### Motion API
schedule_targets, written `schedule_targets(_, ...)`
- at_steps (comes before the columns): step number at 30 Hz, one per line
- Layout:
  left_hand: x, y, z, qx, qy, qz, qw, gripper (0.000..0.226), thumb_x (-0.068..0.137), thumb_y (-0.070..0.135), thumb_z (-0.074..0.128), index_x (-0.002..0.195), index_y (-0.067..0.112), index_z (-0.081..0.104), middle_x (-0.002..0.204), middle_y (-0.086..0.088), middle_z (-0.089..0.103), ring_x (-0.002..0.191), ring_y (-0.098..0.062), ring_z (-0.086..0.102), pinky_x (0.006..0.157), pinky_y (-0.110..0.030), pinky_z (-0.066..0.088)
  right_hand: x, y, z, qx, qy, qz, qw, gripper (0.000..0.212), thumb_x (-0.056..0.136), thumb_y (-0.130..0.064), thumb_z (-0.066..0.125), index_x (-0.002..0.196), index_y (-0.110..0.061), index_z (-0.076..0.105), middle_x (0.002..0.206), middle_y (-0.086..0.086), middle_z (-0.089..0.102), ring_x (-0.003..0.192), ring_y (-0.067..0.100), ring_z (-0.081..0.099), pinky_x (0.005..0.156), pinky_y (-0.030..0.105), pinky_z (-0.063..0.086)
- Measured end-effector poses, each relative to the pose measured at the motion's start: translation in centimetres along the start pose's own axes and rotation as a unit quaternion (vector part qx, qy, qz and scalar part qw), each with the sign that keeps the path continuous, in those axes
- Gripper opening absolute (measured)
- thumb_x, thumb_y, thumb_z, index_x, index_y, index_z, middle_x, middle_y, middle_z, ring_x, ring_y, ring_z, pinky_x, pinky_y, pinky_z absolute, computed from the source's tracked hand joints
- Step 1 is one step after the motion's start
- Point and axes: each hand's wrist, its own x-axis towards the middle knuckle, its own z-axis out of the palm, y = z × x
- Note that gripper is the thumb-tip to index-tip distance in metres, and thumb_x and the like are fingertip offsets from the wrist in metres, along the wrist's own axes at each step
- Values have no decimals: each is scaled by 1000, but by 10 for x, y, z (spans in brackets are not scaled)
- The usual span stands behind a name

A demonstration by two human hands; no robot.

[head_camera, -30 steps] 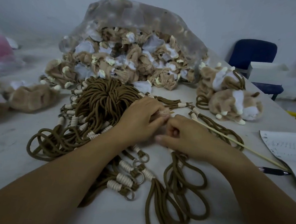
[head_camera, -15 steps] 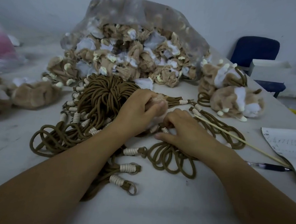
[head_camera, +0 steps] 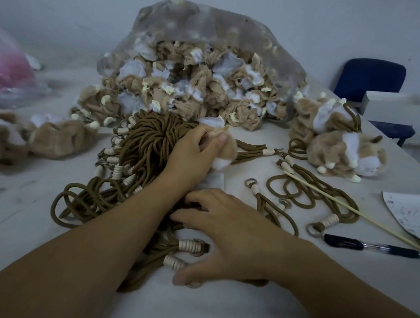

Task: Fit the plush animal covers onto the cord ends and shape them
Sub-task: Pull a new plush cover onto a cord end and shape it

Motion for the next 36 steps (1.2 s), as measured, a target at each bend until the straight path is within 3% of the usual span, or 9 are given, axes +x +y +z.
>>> schedule_targets(2,0,2,-1,-21,1,-5,1000,31,97,35,57,98,4,61,94,-13,64,83,-13,60,63,-23,46,2,1,3,-15,24,-9,1000,59,83,-64,57,132,-32,52,138,-6,41,128,10,34,104,27,33)
schedule_targets(6,-1,15,-6,-66,30,-2,997,14,96,33,59,83,39,56,81,14,63,72,14,58,58,-6,44,7,13,3,-40,28,-19,999,43,94,-47,52,129,-25,59,133,-2,53,125,15,44,98,37,41)
schedule_targets(13,-13,11,6,54,-38,132,989,3,96,28,59,98,27,57,94,22,52,90,6,49,76,-2,35,-4,47,-20,-37,58,68,995,30,92,-44,53,106,-24,69,111,-7,62,105,10,51,90,34,43)
schedule_targets(18,-11,5,9,79,-57,145,985,7,95,23,61,95,29,58,91,25,51,95,-2,48,78,-5,35,-17,81,-41,59,273,273,921,38,90,-40,41,81,-13,66,85,0,62,80,14,55,74,40,47)
schedule_targets(22,-10,2,11,77,-66,122,987,6,95,27,60,100,23,62,95,20,52,98,-3,49,80,-10,37,-16,88,-28,5,135,382,914,38,86,-59,51,74,-23,55,80,-5,55,84,18,52,76,38,47)
schedule_targets(26,-10,3,11,73,-65,107,989,10,95,26,61,102,19,61,96,21,49,95,-2,48,78,-4,36,-10,85,-20,64,123,384,913,30,88,-50,56,75,-23,55,80,-6,55,90,18,53,83,40,46)
schedule_targets(29,-11,5,10,70,-84,108,988,9,94,27,61,101,30,56,98,24,48,95,6,47,78,-5,35,-12,84,-21,129,208,375,894,22,89,-41,57,81,-21,54,76,-3,60,74,15,57,65,32,46)
schedule_targets(33,-13,6,10,92,-117,148,978,17,95,26,60,111,24,66,99,32,48,107,-1,44,98,-27,36,-13,77,-30,200,295,312,881,11,93,-32,52,97,-23,50,88,-2,65,75,12,63,66,33,53)
schedule_targets(36,-13,6,10,90,-112,150,978,17,95,24,61,110,20,67,98,26,49,107,-3,42,98,-31,36,-13,73,-28,188,290,273,898,9,95,-33,48,103,-28,47,85,-8,59,73,5,59,62,30,48)
